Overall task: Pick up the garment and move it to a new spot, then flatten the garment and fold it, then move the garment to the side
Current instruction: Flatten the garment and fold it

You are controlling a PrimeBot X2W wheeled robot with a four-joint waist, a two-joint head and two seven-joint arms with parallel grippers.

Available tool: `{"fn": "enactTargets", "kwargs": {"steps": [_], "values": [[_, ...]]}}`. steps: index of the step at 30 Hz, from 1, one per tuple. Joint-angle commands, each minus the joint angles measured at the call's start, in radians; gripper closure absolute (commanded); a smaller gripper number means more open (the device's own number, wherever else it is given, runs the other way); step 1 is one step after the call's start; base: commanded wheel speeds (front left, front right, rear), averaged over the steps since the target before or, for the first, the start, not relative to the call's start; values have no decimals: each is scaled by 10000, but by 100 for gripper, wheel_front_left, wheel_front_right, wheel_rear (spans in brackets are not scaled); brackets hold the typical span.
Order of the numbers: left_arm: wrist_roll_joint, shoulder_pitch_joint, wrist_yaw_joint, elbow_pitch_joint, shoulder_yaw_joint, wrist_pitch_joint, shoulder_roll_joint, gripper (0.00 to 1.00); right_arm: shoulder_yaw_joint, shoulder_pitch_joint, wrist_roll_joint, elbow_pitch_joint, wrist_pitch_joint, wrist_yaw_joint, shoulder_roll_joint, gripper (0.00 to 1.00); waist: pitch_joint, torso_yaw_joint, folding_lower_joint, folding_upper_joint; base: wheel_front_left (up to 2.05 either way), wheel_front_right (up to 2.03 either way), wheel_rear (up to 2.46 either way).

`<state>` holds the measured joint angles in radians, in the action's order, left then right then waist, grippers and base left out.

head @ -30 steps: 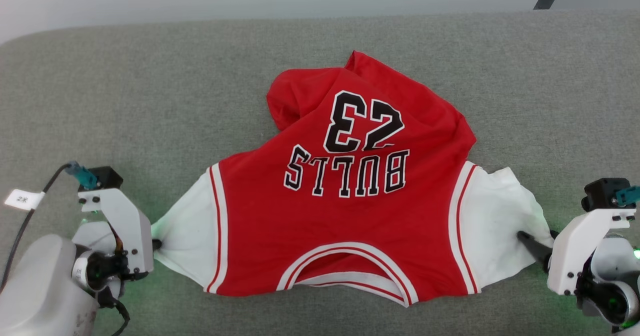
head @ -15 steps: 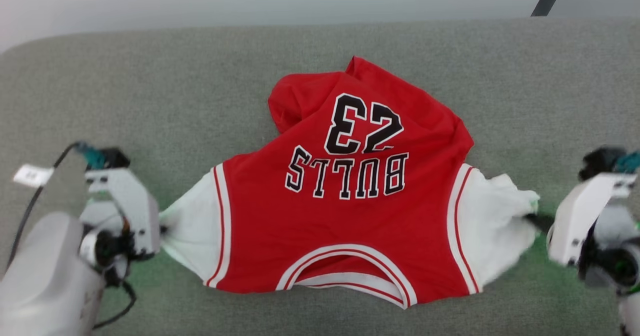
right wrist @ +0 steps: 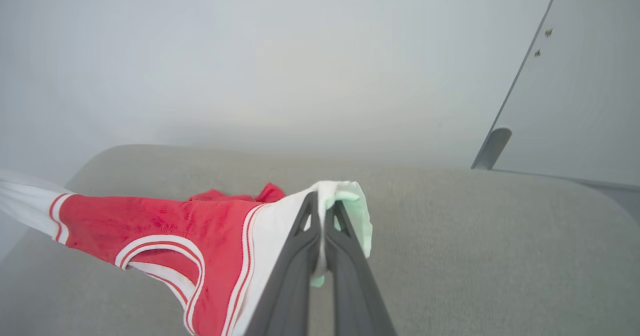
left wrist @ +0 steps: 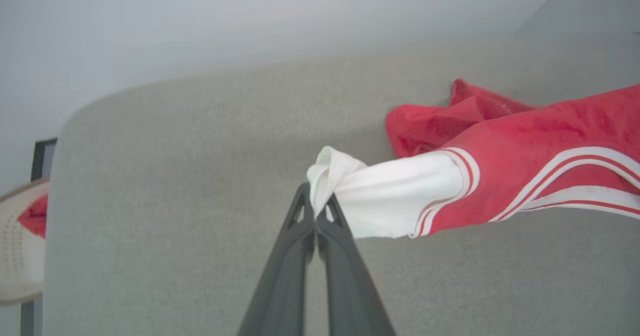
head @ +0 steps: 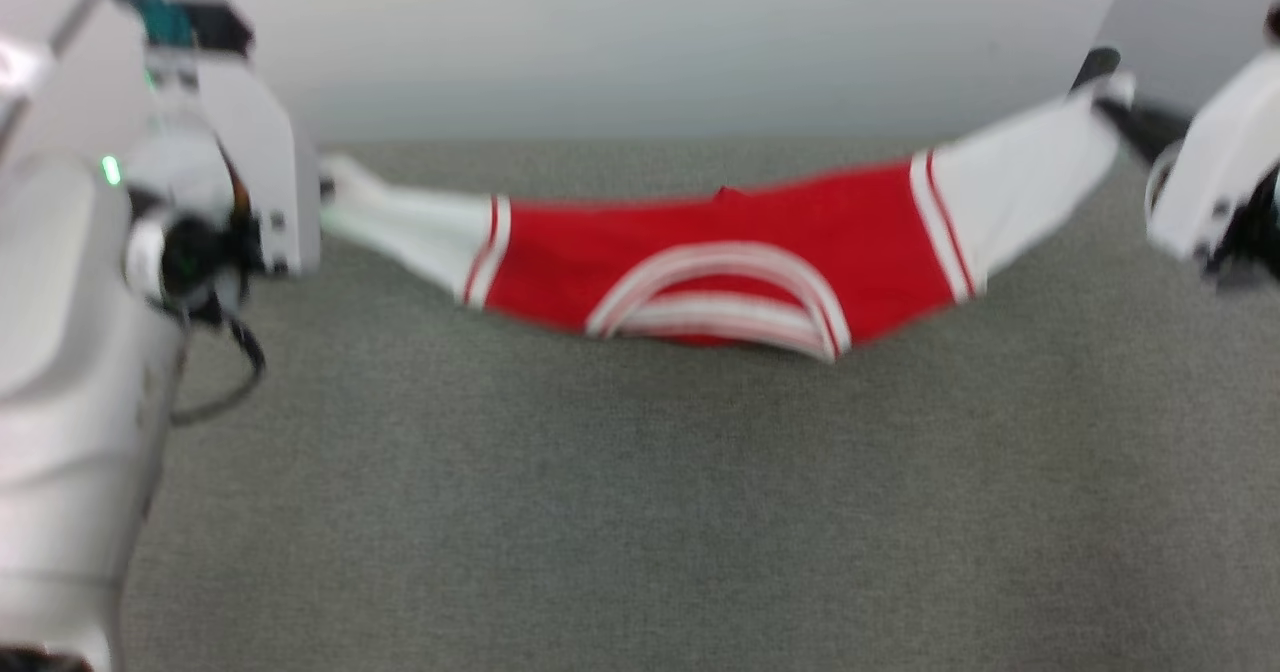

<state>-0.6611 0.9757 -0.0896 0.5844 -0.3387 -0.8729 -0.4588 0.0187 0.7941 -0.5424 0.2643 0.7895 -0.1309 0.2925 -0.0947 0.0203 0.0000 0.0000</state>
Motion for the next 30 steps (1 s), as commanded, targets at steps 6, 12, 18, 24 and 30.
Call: {"fn": "enactTargets", "kwargs": {"steps": [6,12,18,24,30], "values": [[486,1743,-161,555,-109,904,149,100,168,1959,180,1113,-1288,3,-375,100,544,118,0,0,0,0,0],[915,3278,-116,1480,-66,2394,381,100,429,3797,339,2671,-2847,3,-751,100,786,78,0,0,0,0,0],[1392,4577,-173,2398,-220,3876,530,100,902,5309,482,4113,-4260,3,-801,100,940,80,0,0,0,0,0],[1535,5405,-260,3228,-404,4960,824,100,1282,6277,377,5435,-5451,3,-863,100,1049,106,0,0,0,0,0],[1441,5932,-354,3838,-610,5457,966,100,1812,6924,128,6336,-5845,3,-957,100,742,59,0,0,0,0,0]]}}
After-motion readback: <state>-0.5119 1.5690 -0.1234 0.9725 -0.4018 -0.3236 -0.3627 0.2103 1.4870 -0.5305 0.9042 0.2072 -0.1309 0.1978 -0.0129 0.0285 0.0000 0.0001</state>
